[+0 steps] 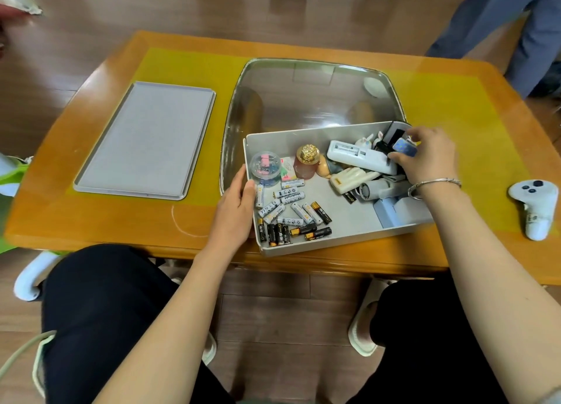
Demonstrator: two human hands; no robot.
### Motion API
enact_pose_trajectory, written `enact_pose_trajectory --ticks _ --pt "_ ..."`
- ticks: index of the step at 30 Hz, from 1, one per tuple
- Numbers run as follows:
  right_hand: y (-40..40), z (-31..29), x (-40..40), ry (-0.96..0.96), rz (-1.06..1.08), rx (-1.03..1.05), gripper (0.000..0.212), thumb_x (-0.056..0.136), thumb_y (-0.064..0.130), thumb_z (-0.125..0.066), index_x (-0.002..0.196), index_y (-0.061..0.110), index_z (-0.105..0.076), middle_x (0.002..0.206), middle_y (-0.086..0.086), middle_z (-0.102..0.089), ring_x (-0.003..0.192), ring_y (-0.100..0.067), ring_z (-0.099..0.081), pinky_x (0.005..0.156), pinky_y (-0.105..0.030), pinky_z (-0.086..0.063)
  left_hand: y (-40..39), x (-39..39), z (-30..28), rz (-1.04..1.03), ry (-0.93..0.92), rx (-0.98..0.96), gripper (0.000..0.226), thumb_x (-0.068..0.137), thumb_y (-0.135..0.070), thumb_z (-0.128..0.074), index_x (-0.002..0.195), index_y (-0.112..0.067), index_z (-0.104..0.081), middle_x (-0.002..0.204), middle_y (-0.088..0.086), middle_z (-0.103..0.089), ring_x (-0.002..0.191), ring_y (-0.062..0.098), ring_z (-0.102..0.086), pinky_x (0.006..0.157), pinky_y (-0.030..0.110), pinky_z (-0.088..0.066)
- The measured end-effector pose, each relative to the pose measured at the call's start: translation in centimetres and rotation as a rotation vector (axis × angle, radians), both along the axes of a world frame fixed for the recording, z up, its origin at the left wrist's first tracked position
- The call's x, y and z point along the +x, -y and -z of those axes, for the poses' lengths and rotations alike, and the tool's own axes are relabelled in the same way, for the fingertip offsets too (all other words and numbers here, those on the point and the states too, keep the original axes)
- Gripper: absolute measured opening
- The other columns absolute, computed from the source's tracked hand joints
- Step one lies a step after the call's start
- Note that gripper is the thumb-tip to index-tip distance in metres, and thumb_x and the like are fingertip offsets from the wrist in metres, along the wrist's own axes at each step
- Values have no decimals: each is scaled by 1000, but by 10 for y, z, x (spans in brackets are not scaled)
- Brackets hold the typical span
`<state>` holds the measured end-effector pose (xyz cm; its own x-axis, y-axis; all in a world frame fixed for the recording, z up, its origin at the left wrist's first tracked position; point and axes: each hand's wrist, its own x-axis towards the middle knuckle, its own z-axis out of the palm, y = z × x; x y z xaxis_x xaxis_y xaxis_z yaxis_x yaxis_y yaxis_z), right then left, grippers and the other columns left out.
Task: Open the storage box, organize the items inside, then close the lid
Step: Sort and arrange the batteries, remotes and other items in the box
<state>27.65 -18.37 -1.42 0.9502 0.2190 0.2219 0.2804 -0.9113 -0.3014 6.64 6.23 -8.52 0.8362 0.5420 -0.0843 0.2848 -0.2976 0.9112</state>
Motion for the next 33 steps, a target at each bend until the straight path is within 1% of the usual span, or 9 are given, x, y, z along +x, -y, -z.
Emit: enact_pose_trajectory --ticks 10,14,16,18,21,24,26,30,33 --pt "-6 -3 -21 108 46 -36 47 78 36 -70 120 20 -58 124 -10 -54 116 -32 -42 90 -42 -32 0 0 0 0 9 -5 47 103 -40 -30 150 -32 -29 143 -3 -48 129 15 -45 103 42 -44" --pt "-36 -3 -51 100 -238 29 37 80 28 -69 114 13 -62 118 -11 -56 112 -31 -46 92 -40 -35 -3 -1 1 33 10 13 49 102 -42 -30 150 -32 -27 145 -4 -46 132 15 -42 102 36 -42" --pt "-55 3 -69 1 -417 51 28 81 22 -68 106 10 -66 112 -11 -59 109 -30 -50 94 -38 -37 -8 -2 0 65 -16 22 50 102 -44 -31 150 -33 -25 145 -4 -46 132 15 -42 104 39 -42" --pt "-72 12 -84 -161 -570 -15 23 85 23 -65 106 13 -66 113 -6 -60 111 -24 -51 98 -34 -38 -15 -3 -1 116 -34 12 51 101 -45 -34 150 -36 -23 143 -9 -47 126 7 -46 97 30 -44" --pt "-95 27 -98 -365 -722 -135 29 87 24 -62 116 18 -62 121 -1 -59 110 -15 -52 98 -29 -39 -27 -4 -4 204 -64 4 53 98 -50 -38 148 -43 -21 127 -15 -50 108 0 -52 78 17 -42" --pt "-118 36 -106 -416 -804 -90 29 85 20 -64 114 21 -64 114 1 -63 87 -6 -51 86 -24 -44 -35 -3 -7 241 -84 -37 53 97 -51 -41 145 -47 -21 119 -7 -58 98 17 -61 69 34 -59" --pt "-131 40 -107 -427 -863 -122 30 83 23 -67 113 24 -66 107 2 -64 81 -4 -46 79 -21 -40 -37 -2 -8 258 -87 -66 54 97 -48 -43 145 -47 -20 115 -11 -58 96 18 -63 65 39 -60" --pt "-142 49 -111 -487 -924 -251 52 65 48 -78 109 27 -61 95 5 -43 84 -13 -47 74 -27 -41 -37 -2 -9 284 -78 -61 56 97 -47 -43 147 -44 -18 116 -12 -55 101 18 -62 65 31 -60" --pt "-144 57 -117 -418 -934 -368 69 60 47 -80 117 24 -48 101 0 -43 81 -17 -47 72 -32 -48 -36 -3 -8 279 -76 -85 56 98 -46 -42 148 -43 -17 120 -16 -52 105 15 -60 70 36 -61"
